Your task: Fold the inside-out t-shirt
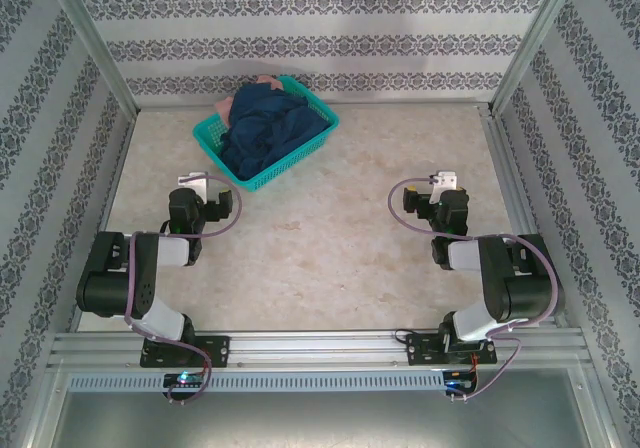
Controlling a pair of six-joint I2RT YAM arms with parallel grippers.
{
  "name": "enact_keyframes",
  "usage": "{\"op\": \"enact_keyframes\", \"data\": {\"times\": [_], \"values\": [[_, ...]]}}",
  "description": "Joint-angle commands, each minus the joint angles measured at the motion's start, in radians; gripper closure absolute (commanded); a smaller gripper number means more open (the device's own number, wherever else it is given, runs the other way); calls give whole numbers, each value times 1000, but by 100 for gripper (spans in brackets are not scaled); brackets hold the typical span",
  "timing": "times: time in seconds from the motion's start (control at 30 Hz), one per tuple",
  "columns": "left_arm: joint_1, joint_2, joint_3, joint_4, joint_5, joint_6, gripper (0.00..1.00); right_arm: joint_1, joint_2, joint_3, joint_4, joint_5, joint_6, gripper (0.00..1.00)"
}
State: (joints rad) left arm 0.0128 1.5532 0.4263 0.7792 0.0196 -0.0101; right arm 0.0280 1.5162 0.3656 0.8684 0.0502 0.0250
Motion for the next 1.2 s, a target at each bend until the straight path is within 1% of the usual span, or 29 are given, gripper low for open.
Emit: {"op": "enact_keyframes", "data": {"times": [0.0, 0.83, 0.9, 0.93, 1.0, 1.03, 1.07, 1.1, 1.13, 1.17], "values": [[-10, 7, -8, 42, 13, 10, 0, -5, -5, 21, 24, -21, -6, 2], [-7, 7, -9, 44, 14, 8, 0, -16, -6, 22, 21, -31, 0, 2], [-8, -30, 1, 1, -70, -25, 0, -14, -24, 18, 23, 35, 27, 2], [-7, -88, 16, -77, -142, -54, 0, -13, -60, 9, 16, 71, 34, 2], [-4, -222, 45, -239, -306, -132, 0, -13, -179, 7, -94, 150, 60, 2], [9, -295, 60, -316, -360, -210, 0, -13, -253, 11, -180, 219, 96, 2], [33, -357, 74, -393, -334, -290, 0, -17, -334, 23, -285, 297, 175, 2], [49, -394, 89, -433, -273, -328, 0, -28, -398, 37, -380, 316, 257, 2], [52, -414, 119, -468, -193, -350, 0, -41, -458, 57, -477, 283, 322, 2], [49, -404, 162, -500, -89, -367, 1, -39, -511, 71, -525, 215, 355, 2]]}}
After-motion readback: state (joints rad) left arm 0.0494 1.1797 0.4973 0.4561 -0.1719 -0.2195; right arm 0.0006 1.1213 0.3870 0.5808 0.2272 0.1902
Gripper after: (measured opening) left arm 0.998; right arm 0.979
